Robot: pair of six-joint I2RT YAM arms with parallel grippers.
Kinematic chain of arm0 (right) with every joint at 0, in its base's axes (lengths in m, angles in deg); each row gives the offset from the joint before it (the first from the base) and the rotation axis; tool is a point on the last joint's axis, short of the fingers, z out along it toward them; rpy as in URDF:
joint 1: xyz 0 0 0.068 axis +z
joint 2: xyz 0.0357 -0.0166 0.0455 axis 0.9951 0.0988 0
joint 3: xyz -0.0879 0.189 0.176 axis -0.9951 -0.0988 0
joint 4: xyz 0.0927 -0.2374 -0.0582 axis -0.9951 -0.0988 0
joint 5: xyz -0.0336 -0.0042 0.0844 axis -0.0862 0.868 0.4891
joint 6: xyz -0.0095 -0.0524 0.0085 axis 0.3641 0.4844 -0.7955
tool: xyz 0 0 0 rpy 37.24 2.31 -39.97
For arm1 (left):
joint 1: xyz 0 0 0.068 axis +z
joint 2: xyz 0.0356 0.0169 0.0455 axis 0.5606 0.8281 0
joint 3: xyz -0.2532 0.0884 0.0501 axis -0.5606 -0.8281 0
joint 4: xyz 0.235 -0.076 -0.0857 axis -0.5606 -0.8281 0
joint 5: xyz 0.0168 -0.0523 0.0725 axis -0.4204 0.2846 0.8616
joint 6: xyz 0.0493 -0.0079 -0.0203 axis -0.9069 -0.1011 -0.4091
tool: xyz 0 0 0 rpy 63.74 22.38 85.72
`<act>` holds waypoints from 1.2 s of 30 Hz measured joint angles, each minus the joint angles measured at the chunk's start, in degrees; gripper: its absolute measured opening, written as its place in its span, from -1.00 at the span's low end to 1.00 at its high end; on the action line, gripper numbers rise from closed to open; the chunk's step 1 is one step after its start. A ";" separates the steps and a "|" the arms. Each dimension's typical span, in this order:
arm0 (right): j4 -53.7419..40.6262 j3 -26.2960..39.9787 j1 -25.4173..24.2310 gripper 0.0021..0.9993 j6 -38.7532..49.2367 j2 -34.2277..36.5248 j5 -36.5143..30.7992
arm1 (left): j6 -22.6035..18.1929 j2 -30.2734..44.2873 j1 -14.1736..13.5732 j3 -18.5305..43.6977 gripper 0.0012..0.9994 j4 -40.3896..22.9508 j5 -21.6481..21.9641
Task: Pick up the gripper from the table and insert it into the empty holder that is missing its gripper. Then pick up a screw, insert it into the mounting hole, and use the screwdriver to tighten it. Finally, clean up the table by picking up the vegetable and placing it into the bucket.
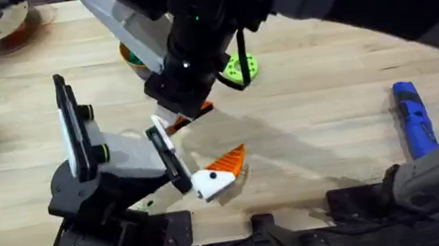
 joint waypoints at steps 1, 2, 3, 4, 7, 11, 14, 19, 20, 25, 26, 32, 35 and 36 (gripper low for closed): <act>0.30 -0.15 0.00 -0.99 -0.24 0.01 0.00 | -0.37 -0.09 0.00 0.00 0.98 0.01 0.02; 0.50 -0.35 0.00 -0.99 -0.42 0.02 0.00 | -0.44 -0.07 0.00 0.00 0.98 -0.01 0.04; 0.63 -0.39 0.00 -0.99 -0.48 0.02 0.02 | -0.45 -0.06 0.00 0.00 0.98 0.00 0.07; 0.70 -0.39 0.00 -0.99 -0.56 0.02 0.00 | -0.59 -0.06 0.00 0.00 0.98 0.00 0.18; 0.72 -0.39 0.00 -0.99 -0.85 0.02 0.00 | -0.65 -0.06 0.00 0.00 0.98 0.00 0.20; 0.72 -0.39 0.00 -0.99 -0.89 0.02 0.00 | -0.80 -0.06 0.00 0.00 0.98 0.00 0.20; 0.74 -0.39 0.00 -0.99 -0.89 0.02 0.00 | -0.80 -0.08 0.00 0.00 0.98 0.00 0.20; 1.80 -0.44 -0.71 -0.99 -1.75 0.13 0.45 | -0.95 -0.07 0.00 0.00 0.97 0.02 0.74; 1.87 -0.44 -0.76 -0.99 -1.79 0.13 0.54 | -0.93 -0.06 0.00 0.00 0.97 0.02 0.85; 2.14 -0.44 -0.83 -0.99 -2.31 0.13 0.68 | -1.02 -0.06 0.04 0.00 0.98 0.08 1.17; 2.49 -0.44 -0.91 -0.99 -2.64 0.17 1.23 | -1.04 -0.06 0.04 0.00 0.98 0.11 1.38; 2.88 -0.44 -1.36 -0.99 -2.99 0.50 2.52 | -0.89 -0.06 0.11 0.00 0.98 0.09 1.64; 2.88 -0.44 -1.40 -0.99 -3.01 0.50 2.62 | -0.83 -0.06 0.11 0.00 0.98 0.11 1.66; 2.87 -0.44 -1.40 -0.99 -3.01 0.50 2.62 | -0.83 -0.06 0.11 0.00 0.98 0.11 1.66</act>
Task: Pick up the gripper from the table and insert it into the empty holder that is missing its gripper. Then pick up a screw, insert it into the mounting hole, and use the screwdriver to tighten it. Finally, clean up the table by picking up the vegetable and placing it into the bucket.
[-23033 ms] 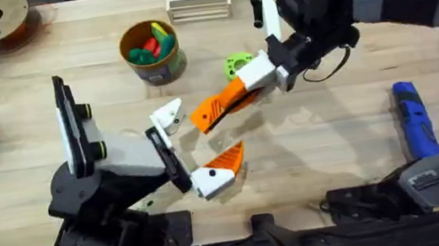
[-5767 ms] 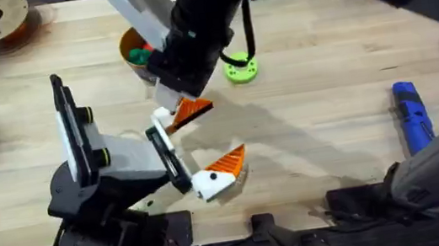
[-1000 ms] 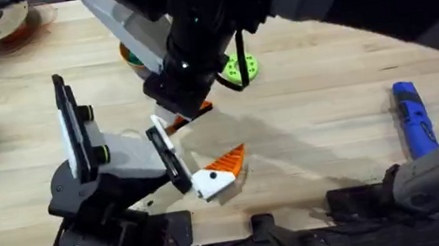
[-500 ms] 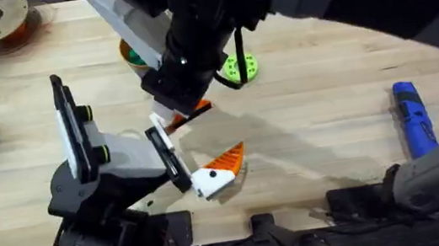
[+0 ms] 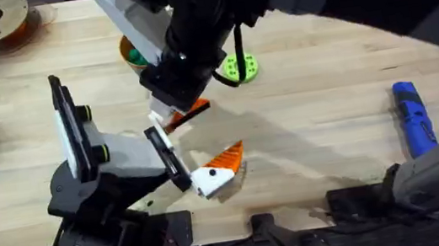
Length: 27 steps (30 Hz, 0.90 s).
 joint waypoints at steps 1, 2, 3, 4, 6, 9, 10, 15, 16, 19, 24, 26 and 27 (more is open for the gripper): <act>0.08 0.00 -0.02 -0.99 0.00 0.28 0.00 | 0.19 0.00 0.00 0.00 0.98 -0.05 0.07; 0.11 0.00 -0.06 -0.99 0.01 0.44 0.02 | 0.52 0.06 0.00 0.00 0.98 -0.09 0.11; 0.15 0.02 -0.09 -0.99 0.00 0.61 0.09 | 0.94 0.13 0.00 0.00 0.98 -0.11 0.17; 0.12 0.02 -0.24 -0.99 0.00 1.02 0.22 | 1.57 0.50 0.07 0.00 0.98 -0.11 0.20; 0.10 0.02 -0.28 -0.99 0.00 1.03 0.37 | 1.93 0.48 0.07 0.00 0.98 -0.11 0.22; 0.10 0.02 -0.28 -0.99 0.00 1.03 0.37 | 2.01 0.48 0.07 0.00 0.98 -0.11 0.20; 0.10 0.02 -0.28 -0.99 0.00 1.03 0.37 | 2.00 0.50 0.07 0.00 0.98 -0.11 0.21; 0.12 0.02 -0.28 -0.99 0.00 1.01 0.37 | 2.01 0.48 0.07 0.00 0.98 -0.11 0.22; 0.12 0.02 -0.28 -0.99 0.00 1.01 0.38 | 2.01 0.50 0.07 0.00 0.98 -0.11 0.22; 0.06 0.02 -0.28 -0.99 0.00 1.01 0.37 | 2.01 0.50 0.07 0.00 0.98 -0.11 0.17; -0.08 0.02 -0.28 -0.99 0.00 0.98 0.37 | 2.01 0.50 0.07 0.00 0.98 -0.11 0.07; -0.29 0.17 -0.28 -0.99 0.00 0.98 0.37 | 1.99 0.48 0.07 0.00 0.98 -0.11 0.00; -0.45 0.33 -0.28 -0.99 0.02 0.99 0.37 | 1.94 0.48 0.04 0.00 0.98 -0.09 -0.03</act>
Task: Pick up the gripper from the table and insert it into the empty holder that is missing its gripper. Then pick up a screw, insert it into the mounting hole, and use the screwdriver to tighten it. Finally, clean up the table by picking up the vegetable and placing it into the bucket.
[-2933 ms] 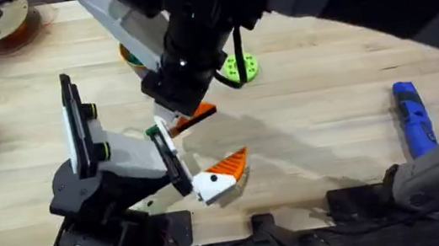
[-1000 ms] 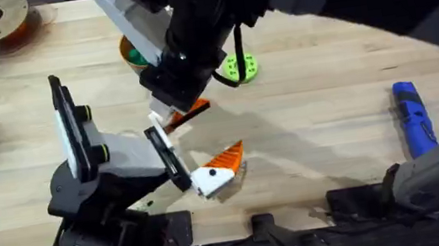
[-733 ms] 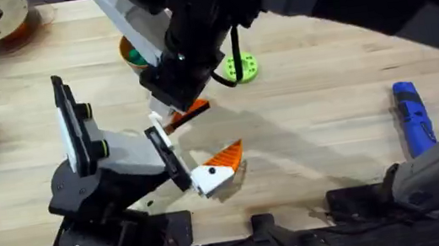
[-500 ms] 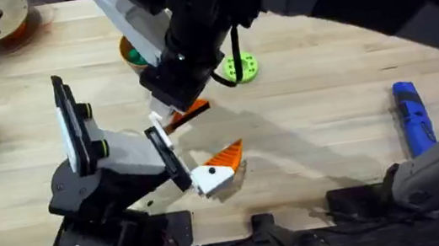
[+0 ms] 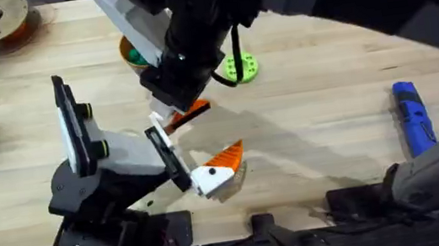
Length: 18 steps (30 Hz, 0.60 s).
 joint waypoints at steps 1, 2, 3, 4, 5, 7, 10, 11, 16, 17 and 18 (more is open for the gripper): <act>-0.19 0.16 0.00 -0.99 0.00 0.02 0.00 | -0.13 0.00 0.00 0.00 0.98 0.00 -0.07; -0.40 0.34 0.02 -0.99 0.00 0.00 0.00 | -0.36 -0.02 0.00 0.00 0.98 0.02 -0.14; -0.54 0.52 0.02 -0.99 0.00 0.02 0.00 | -0.55 -0.07 0.00 0.00 0.98 0.02 -0.17; -0.65 0.78 0.02 -0.99 0.00 0.00 0.00 | -1.11 -0.15 0.00 0.00 0.98 0.07 -0.10; -0.66 0.81 0.02 -0.99 0.00 0.02 0.00 | -1.23 -0.17 0.00 0.00 0.98 0.07 -0.10; -0.60 0.87 0.02 -0.99 0.00 0.02 0.00 | -1.50 -0.17 0.00 0.00 0.98 0.08 -0.06; -0.60 0.87 0.02 -0.99 -0.02 0.02 0.02 | -1.53 -0.17 0.00 0.00 0.98 0.09 -0.04; -0.59 0.87 0.02 -0.99 -0.03 0.02 0.02 | -1.53 -0.16 0.00 0.00 0.98 0.07 -0.04; -0.54 0.87 0.13 -0.99 -0.04 0.02 0.15 | -1.53 -0.15 0.00 0.00 0.98 0.09 -0.02; -0.53 0.87 0.23 -0.99 -0.04 0.02 0.01 | -1.50 -0.16 0.00 0.00 0.98 0.07 -0.02; -0.52 0.87 0.35 -0.99 -0.02 0.02 -0.16 | -1.50 -0.16 0.00 0.00 0.98 0.07 -0.02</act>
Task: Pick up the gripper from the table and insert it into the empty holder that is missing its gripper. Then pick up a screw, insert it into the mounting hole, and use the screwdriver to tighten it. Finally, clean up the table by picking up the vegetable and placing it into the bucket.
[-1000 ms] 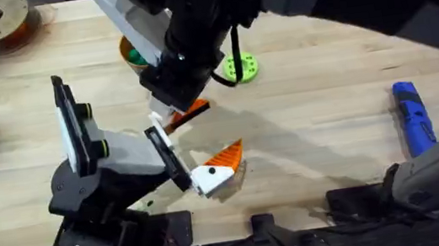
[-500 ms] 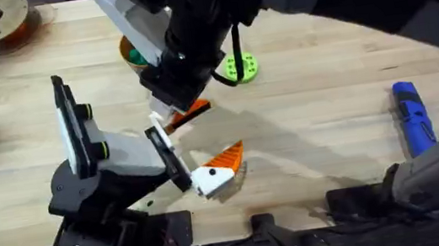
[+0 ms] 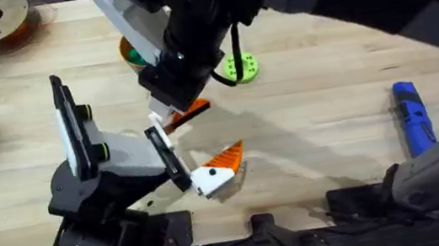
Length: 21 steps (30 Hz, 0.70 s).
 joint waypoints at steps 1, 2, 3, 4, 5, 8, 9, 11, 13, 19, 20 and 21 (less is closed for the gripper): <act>0.02 0.00 0.15 -0.99 0.00 0.00 -0.23 | 0.01 -0.01 0.00 0.00 0.98 -0.01 0.00; 0.04 0.02 0.34 -0.99 0.02 0.00 -0.60 | 0.02 0.01 0.00 0.00 0.98 -0.01 0.00; 0.02 0.05 0.53 -0.99 0.02 0.00 -1.02 | 0.04 0.01 0.00 0.00 0.98 -0.01 0.02; 0.02 0.12 0.70 -0.99 0.03 0.00 -1.47 | 0.04 0.00 0.00 0.00 0.98 -0.01 0.04; 0.02 0.15 0.87 -0.99 0.02 0.00 -1.84 | 0.03 0.01 0.00 0.00 0.98 -0.01 0.07; 0.02 0.22 1.07 -0.99 0.02 0.00 -2.39 | 0.02 0.01 0.00 0.00 0.98 -0.01 0.09; 0.02 0.22 1.05 -0.99 0.02 0.00 -2.37 | 0.02 0.01 0.00 0.00 0.98 -0.01 0.09; 0.25 0.22 1.05 -0.99 0.01 0.00 -2.38 | 0.02 0.01 0.00 0.00 0.98 -0.01 0.15; 1.27 0.22 1.05 -0.99 -0.12 0.01 -2.35 | -0.25 -0.01 0.00 0.00 0.98 0.08 0.23; 2.60 0.22 1.42 -0.99 -0.42 0.39 -2.72 | -0.20 -0.21 0.13 0.00 0.98 0.06 0.59; 2.56 0.22 1.44 -0.99 -0.42 0.39 -2.81 | -0.22 -0.21 0.13 0.00 0.98 0.06 0.57; 2.47 0.22 1.44 -0.99 -0.42 0.39 -2.83 | -0.20 -0.21 0.13 0.00 0.98 0.06 0.54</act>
